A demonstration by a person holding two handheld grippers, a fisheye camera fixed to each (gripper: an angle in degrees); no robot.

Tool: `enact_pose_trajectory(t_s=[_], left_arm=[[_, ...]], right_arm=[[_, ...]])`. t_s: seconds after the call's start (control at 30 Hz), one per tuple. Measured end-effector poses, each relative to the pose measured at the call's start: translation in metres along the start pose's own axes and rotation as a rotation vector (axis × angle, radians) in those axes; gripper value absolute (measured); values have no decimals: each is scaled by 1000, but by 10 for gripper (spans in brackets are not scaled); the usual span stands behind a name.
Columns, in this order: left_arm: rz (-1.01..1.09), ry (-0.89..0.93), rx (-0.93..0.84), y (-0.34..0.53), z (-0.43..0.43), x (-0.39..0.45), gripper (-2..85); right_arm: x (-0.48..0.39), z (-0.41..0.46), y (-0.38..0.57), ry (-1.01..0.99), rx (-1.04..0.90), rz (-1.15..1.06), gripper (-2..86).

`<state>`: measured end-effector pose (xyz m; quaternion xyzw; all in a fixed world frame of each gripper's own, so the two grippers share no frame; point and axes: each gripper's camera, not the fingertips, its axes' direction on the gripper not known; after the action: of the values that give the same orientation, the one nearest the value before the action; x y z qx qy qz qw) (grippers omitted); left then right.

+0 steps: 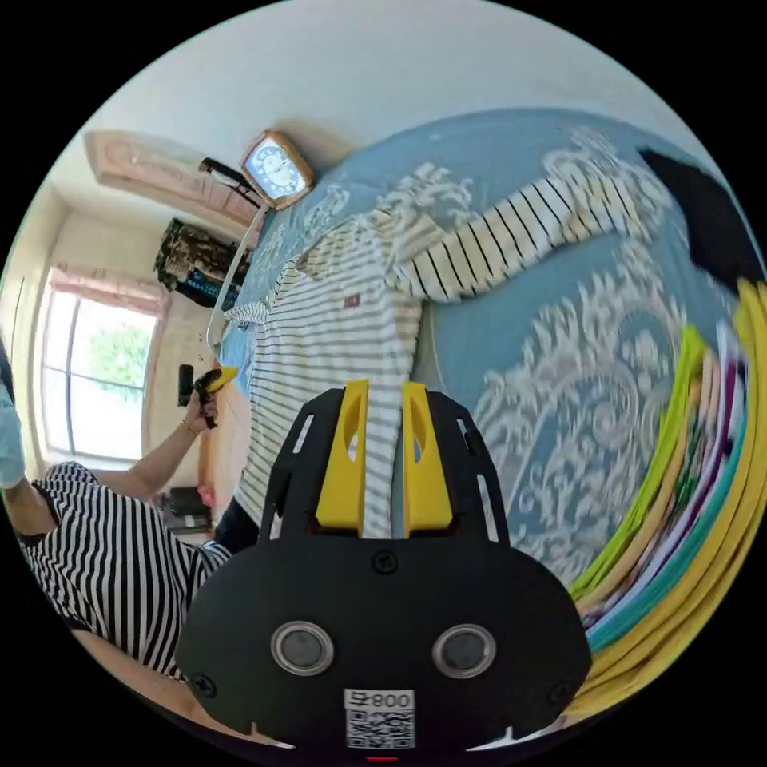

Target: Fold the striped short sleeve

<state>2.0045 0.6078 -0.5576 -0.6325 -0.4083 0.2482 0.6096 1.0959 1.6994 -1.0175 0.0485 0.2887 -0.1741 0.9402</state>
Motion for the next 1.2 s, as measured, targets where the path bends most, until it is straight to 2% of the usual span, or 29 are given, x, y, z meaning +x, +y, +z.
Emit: enact_pose_trajectory(t_s=[0.1,0.3,0.43,0.53,0.57,0.63,0.7,0.83,0.93,1.0,1.07,1.13,1.2], left_arm=[[111,-79,-2,-75,33,37,78],[238,-291,-20,-191,100,95,84],[276,-436,-51,-241,141,119,79],[286,-594,-140,-261,174,127,47],[305,-620,-119,-264,177,135,35],[309,-592,-122,-269,179,144,25],[325,-538,-52,-273,170,160,20],[388,-497,57,-286,156,196,17],[361,-566,38,-304,176,199,23],[311,-623,-15,-314,193,194,30],[286,-598,58,-318,191,201,45],[350,-516,104,-320,187,213,60],[419,-474,103,-324,190,225,69]], right_arm=[[-38,32,-90,146,9,-144,76],[-67,114,-208,366,-17,-242,77],[-68,161,-241,464,-59,-251,66],[-66,198,-251,528,-112,-252,34],[-69,206,-251,545,-102,-272,21],[-75,209,-253,566,-88,-291,13],[-80,201,-261,594,-60,-307,8],[-79,172,-284,524,12,-290,4],[-65,190,-309,542,-44,-261,4],[-46,219,-324,527,-157,-190,5],[-49,217,-325,537,-87,-180,8],[-61,208,-325,548,-4,-205,14],[-88,211,-333,490,54,-316,30]])
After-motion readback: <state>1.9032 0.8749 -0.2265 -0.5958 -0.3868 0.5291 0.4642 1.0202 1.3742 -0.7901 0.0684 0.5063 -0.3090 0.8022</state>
